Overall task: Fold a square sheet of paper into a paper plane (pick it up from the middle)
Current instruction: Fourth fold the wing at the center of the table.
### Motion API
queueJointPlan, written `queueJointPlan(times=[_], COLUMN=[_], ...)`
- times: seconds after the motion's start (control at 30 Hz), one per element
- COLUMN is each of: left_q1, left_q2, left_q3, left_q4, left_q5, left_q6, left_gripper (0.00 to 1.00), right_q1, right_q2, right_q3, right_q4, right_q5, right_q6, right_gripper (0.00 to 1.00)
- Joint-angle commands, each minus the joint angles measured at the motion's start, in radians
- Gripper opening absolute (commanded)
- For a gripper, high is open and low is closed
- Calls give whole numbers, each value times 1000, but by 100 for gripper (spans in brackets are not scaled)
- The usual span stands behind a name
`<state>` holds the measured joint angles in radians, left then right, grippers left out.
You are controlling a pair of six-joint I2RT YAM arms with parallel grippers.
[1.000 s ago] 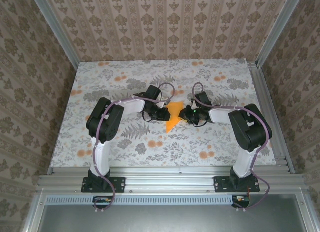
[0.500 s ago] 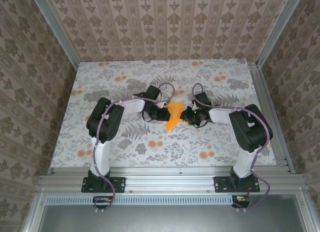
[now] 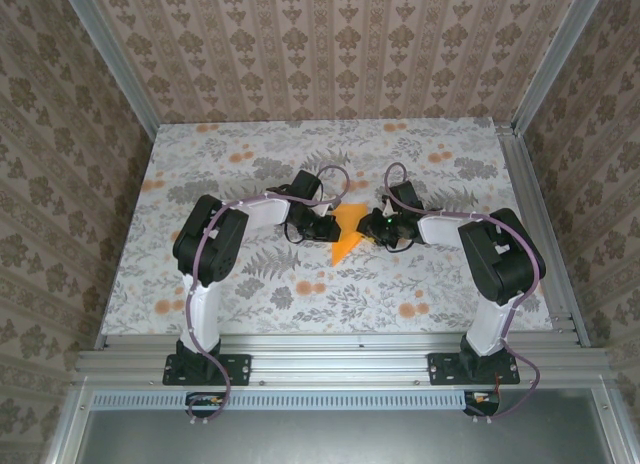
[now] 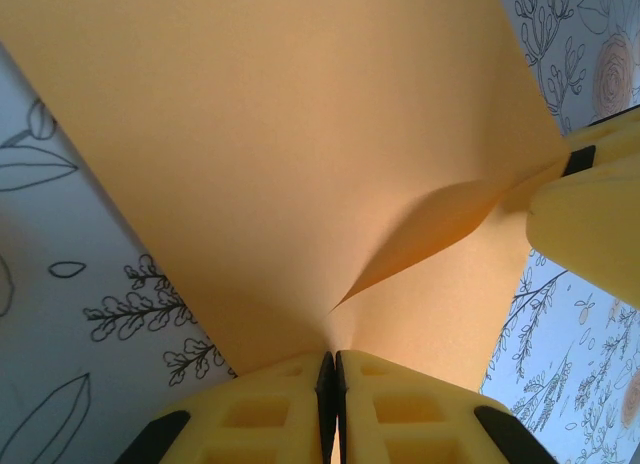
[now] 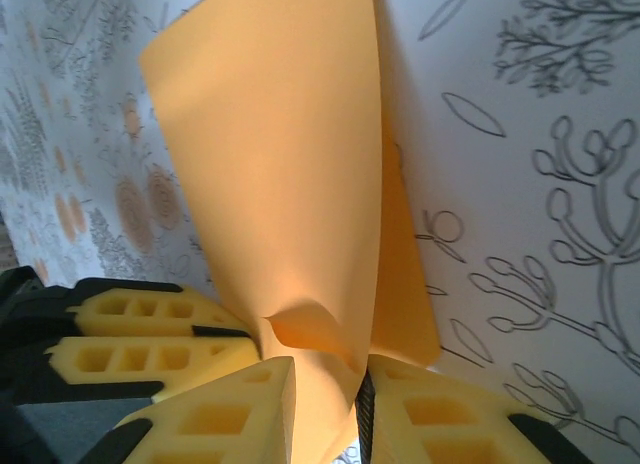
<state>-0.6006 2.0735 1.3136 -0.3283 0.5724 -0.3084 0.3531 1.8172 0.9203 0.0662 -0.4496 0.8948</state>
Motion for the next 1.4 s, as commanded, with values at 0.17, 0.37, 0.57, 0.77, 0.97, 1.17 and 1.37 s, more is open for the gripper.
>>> queueJointPlan(times=[0.17,0.37,0.57,0.77,0.97,1.17,1.37], left_q1=[4,4,4,4,4,4,4], left_q2=[94,97,97,97,94,88,86], left_q3=[-36,-37,-39,-39,-39,-39,-36], left_q4=[-77,-76,-75,-76,-76,-72,-72], left_q5=[-100,-96,-95,-94,-92,-76,-68], left_q6=[40,39,39,40,37,30,27], left_gripper=[14,14,14,14,14,14,14], right_q1=[-5,7,23,45,46,54,61], right_q2=[-28,-16,-27,-27,-38,-27,-32], right_q3=[-35,-53,-70,-81,-65,-6,9], right_q4=[83,109,111,92,29,-79,-85], right_q5=[-58,-68,-62,-37,8,52,52], right_q6=[61,72,71,64,43,-3,2], right_gripper=[26,26,24,18,11,8,8])
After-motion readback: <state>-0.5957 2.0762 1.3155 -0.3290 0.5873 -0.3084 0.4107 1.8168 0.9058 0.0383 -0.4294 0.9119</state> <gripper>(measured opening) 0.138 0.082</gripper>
